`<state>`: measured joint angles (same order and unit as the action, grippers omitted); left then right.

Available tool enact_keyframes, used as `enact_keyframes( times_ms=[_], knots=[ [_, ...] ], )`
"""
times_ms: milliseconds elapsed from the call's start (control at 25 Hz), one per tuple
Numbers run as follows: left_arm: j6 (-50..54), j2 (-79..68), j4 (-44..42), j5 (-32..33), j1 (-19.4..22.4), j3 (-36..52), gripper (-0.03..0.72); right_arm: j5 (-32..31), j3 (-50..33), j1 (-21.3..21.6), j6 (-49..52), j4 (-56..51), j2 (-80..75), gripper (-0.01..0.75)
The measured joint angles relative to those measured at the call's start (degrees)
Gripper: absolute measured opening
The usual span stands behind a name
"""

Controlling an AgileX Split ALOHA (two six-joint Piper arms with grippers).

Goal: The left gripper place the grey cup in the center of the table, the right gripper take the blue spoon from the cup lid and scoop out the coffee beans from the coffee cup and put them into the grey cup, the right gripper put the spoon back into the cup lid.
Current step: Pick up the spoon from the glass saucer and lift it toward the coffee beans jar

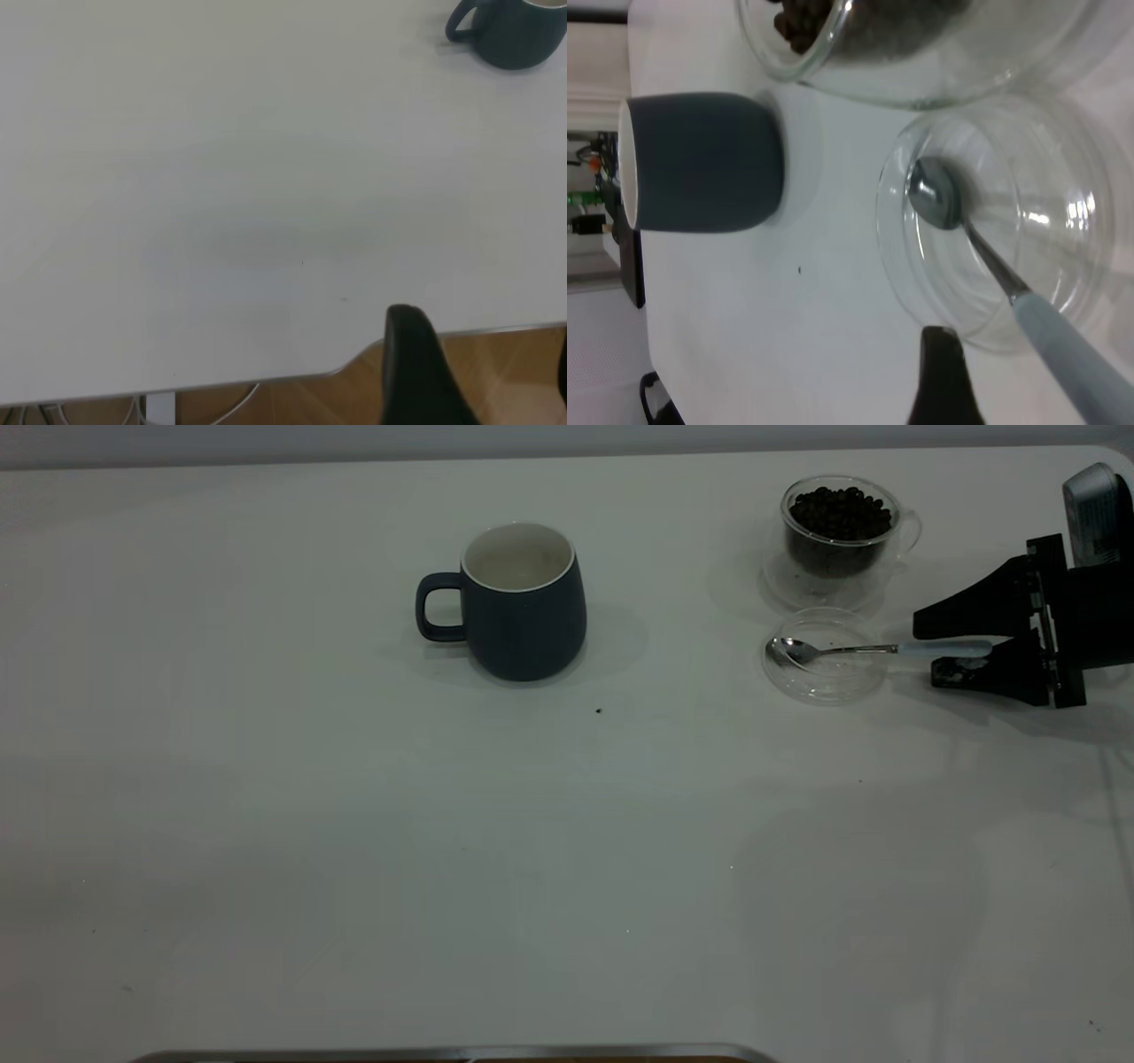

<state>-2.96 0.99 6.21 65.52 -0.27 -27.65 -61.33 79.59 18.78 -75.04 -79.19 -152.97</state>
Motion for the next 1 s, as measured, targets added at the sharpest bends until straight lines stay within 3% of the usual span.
enact_keyframes(
  times_ms=[240,360,600,640,1000],
  knots=[
    [0.0,0.0,0.0,0.0,0.0,0.0,0.451,0.0,0.0,0.0,0.0,0.07,0.0,0.515],
    [-0.13,0.0,0.0,0.0,0.0,0.0,0.451,0.0,0.0,0.0,-0.12,0.07,0.0,0.442],
    [-0.13,0.0,0.0,0.0,0.0,0.0,0.451,-0.96,0.0,0.0,-0.78,-0.01,0.0,0.121],
    [-0.13,0.0,0.0,0.0,0.0,0.0,0.451,-1.54,0.0,0.0,-1.05,-0.01,0.0,0.1],
    [-0.13,0.0,0.0,0.0,0.0,0.0,0.451,-2.97,0.0,0.0,-0.97,4.98,4.59,0.1]
  ],
)
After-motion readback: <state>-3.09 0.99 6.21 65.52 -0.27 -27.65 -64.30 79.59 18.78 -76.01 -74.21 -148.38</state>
